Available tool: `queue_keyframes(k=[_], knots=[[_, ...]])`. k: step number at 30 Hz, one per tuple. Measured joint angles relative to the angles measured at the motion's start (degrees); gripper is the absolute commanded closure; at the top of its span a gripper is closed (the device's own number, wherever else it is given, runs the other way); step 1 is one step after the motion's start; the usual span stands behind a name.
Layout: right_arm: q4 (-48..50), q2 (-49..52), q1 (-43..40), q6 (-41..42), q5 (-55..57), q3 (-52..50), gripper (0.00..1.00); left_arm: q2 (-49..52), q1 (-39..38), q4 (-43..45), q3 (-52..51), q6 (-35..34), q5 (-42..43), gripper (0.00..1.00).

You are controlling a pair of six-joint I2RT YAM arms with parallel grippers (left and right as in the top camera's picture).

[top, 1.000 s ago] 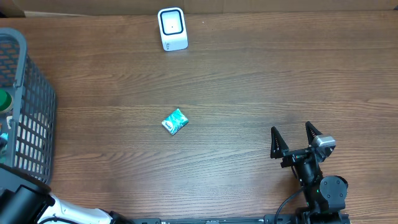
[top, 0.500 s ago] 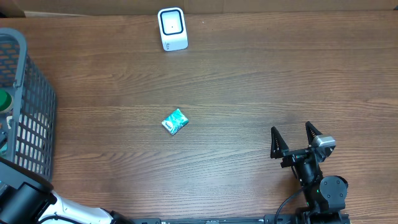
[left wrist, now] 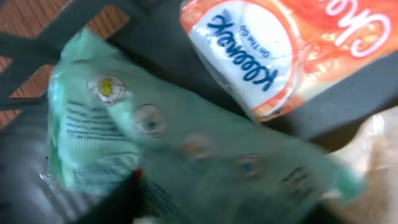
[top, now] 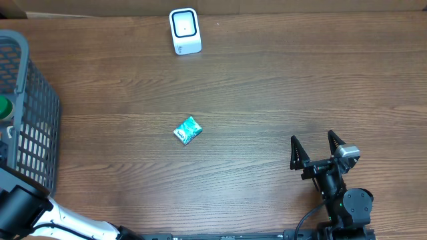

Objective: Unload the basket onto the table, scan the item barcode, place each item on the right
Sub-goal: 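Reach the left gripper back into the basket toward the green bag, then lift the light green plastic bag and place it beside the tissue pack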

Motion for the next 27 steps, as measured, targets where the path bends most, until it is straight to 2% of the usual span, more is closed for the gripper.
queue_keyframes(k=[1,8,13,19,23,27], knots=[[0.0,0.0,0.0,0.0,0.02,0.0,0.0,0.0,-0.15,-0.11,0.35,0.04,-0.09,0.96],[-0.02,0.0,0.0,0.0,0.0,0.0,0.0,0.2,-0.24,-2.6,1.97,0.39,-0.63,0.96],[-0.04,0.0,0.0,0.02,0.0,0.0,0.0,1.86,-0.24,-13.11,7.1,-0.33,-0.61,0.96],[0.0,0.0,0.0,0.02,0.0,0.0,0.0,4.26,-0.24,-30.88,20.76,-3.21,0.26,0.96],[-0.04,0.0,0.0,0.0,0.02,0.0,0.0,3.69,-0.42,-36.63,32.5,-5.16,0.48,0.96],[0.02,0.0,0.0,0.02,0.0,0.0,0.0,-0.59,-1.55,-38.21,41.27,-6.58,1.92,0.96]])
